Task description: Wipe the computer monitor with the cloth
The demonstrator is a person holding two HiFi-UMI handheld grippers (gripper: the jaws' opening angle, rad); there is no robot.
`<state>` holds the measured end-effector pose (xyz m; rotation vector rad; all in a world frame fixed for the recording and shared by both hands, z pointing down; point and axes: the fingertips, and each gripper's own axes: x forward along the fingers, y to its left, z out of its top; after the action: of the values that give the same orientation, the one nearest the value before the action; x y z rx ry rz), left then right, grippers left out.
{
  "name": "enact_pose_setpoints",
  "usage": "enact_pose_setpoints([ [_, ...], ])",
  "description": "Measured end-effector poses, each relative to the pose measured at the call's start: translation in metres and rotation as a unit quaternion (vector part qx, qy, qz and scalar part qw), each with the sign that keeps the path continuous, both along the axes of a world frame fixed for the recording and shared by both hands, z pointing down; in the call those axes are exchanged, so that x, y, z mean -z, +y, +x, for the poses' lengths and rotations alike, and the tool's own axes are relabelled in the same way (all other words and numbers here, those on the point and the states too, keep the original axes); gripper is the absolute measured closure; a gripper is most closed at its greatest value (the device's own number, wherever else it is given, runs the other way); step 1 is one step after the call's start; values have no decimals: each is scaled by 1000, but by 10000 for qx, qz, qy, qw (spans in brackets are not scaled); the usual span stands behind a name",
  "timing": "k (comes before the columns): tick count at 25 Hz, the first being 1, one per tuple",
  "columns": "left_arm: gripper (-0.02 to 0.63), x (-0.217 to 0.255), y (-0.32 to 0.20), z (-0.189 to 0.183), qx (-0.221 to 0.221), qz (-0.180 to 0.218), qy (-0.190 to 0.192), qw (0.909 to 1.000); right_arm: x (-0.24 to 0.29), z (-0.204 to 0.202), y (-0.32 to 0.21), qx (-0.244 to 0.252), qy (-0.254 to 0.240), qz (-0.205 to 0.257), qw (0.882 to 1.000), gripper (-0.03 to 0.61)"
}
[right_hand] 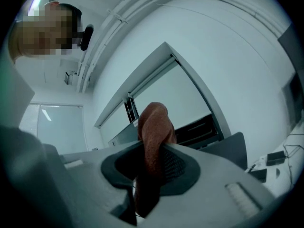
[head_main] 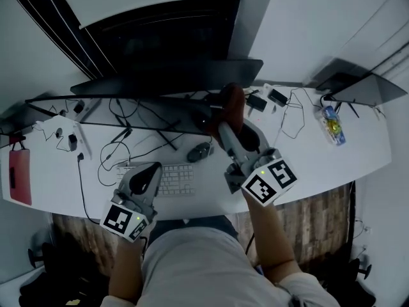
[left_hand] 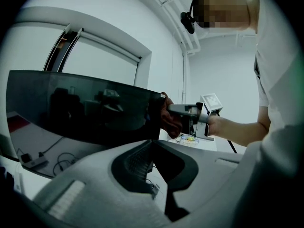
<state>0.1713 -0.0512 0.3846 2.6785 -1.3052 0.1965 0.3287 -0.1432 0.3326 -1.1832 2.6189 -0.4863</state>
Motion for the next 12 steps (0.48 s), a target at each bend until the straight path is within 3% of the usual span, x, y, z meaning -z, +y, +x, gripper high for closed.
enact_pose_setpoints([
  [12,604,-21,-12,-7,74,-231,-21,9997,-58,-3,-9,71,231,-502,9984,485],
])
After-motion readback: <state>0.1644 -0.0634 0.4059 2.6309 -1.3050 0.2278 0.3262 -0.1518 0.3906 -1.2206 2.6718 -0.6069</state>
